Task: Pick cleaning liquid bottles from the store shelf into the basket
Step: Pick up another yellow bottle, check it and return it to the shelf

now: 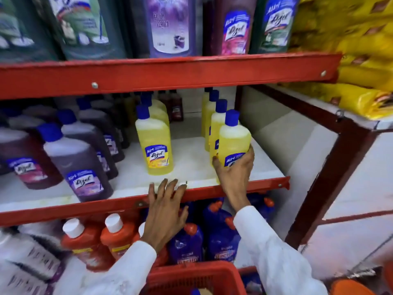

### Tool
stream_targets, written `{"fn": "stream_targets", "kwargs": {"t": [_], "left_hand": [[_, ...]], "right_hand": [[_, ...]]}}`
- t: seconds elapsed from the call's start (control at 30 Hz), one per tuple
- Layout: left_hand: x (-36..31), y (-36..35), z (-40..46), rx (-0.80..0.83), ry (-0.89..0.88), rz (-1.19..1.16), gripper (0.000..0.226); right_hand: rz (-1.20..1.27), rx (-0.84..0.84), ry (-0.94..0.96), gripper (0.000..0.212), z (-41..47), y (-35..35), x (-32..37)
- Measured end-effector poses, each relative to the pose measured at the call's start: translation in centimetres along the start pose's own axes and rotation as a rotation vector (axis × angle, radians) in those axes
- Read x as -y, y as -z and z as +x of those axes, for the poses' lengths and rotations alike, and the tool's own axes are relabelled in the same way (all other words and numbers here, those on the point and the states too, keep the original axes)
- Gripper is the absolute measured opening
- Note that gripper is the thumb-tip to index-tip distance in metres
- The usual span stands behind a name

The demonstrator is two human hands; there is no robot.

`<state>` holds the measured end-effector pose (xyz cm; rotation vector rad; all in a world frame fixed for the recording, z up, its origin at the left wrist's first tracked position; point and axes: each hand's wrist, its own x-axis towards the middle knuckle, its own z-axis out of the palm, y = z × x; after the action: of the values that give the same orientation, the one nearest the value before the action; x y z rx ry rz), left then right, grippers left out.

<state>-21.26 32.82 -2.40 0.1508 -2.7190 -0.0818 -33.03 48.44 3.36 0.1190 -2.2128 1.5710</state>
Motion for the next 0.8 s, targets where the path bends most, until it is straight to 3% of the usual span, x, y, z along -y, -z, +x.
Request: {"fn": "stream_targets", "kwargs": {"t": [0.3,0.4,0.5,0.57,0.7,0.77,0.8], "left_hand": [[0.0,0.0,0.2,-0.012,0.019,-0.062,0.054],[0.0,-0.1,0.2,-0.029,0.023,-0.093,0.051],[0.0,-0.3,0.3,-0.055,0.030,-0.124,0.051],[0.1,-0.6,0.2,-0.075,0.031,-0.146,0.052],[0.2,-0.7,0.3,-0.072,0.041,-0.154,0.049],[0.2,-0.6,0.3,-0.075,0.042,-0.154,0.048],[0.2,-0.6,0.3,-0.078,0.042,-0.153,0.048]], "right_hand": [[0.537,0.092,-0.028,0.077,0.7,1.5,2.5],[1.059,0.436,-0.055,0.064,1.0,3.3,3.6],[1.501,0.902,-0.156,0.091,0.6,4.7,4.6],[1.662,1.060,-0.155,0.098,-0.1,5.1,5.2],[1.793,1.190,-0.114,0.086,-0.7,5.9,5.5],[1.714,1.128,-0.077,0.076,-1.0,6.2,5.4],[1.632,1.018,-0.082,0.074,-1.2,6.3,5.4]]}}
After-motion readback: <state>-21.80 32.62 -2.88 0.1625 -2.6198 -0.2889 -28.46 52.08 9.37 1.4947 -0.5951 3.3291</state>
